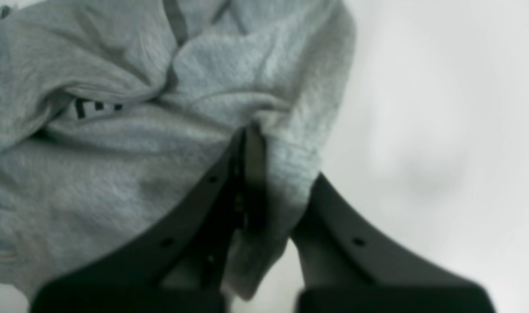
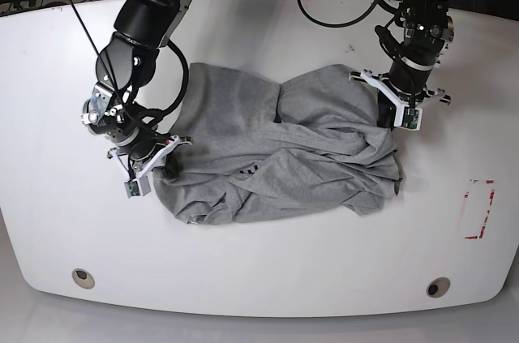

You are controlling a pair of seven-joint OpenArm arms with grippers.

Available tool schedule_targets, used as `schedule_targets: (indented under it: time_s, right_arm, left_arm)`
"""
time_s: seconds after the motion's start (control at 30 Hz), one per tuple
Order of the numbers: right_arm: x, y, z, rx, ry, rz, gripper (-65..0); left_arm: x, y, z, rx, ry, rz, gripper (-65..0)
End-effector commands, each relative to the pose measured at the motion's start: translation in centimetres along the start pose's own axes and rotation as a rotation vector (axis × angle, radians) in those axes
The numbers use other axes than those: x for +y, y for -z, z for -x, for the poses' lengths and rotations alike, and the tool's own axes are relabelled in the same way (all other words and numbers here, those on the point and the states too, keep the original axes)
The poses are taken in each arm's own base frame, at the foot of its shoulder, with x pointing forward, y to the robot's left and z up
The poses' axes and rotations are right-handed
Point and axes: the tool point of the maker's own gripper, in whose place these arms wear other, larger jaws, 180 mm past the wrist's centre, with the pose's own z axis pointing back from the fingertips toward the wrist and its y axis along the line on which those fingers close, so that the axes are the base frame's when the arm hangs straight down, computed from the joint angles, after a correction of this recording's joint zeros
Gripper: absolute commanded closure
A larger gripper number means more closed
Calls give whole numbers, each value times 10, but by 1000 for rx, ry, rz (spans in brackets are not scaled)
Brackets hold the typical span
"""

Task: Fold the T-shirt properly
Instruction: 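Reach the right gripper to the shirt edge and grasp it, then lift the shirt with both grippers and stretch it apart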

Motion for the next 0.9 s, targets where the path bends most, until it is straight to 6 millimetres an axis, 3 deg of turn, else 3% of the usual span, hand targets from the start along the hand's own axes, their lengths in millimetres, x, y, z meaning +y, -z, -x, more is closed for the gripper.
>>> schedule_targets:
  time_s: [0.0, 0.13, 0.23, 0.5, 0.67, 0.77, 0.87]
  right_arm:
    - [-9, -15, -48, -95, -76, 36, 0]
    - [-19, -31, -86, -136, -186, 82, 0]
    - [-9, -36, -121, -189, -264, 79, 0]
    - [-9, -59, -206, -298, -416, 126, 0]
    - [-10, -72, -255, -335, -471, 152, 0]
    - [-6, -85, -292, -387, -505, 166, 0]
    - [-5, -100, -316, -427, -540, 190, 0]
  left_arm:
    - [4, 0, -25, -74, 14, -12, 0]
    - [11, 7, -46, -85, 31, -22, 0]
    - [17, 15, -67, -105, 43, -35, 0]
    - [21, 37, -138, -113, 235, 9, 0]
    - [39, 35, -188, -184, 270, -48, 0]
    - [60, 28, -221, -232, 324, -104, 0]
    - [70, 21, -246, -281, 348, -138, 0]
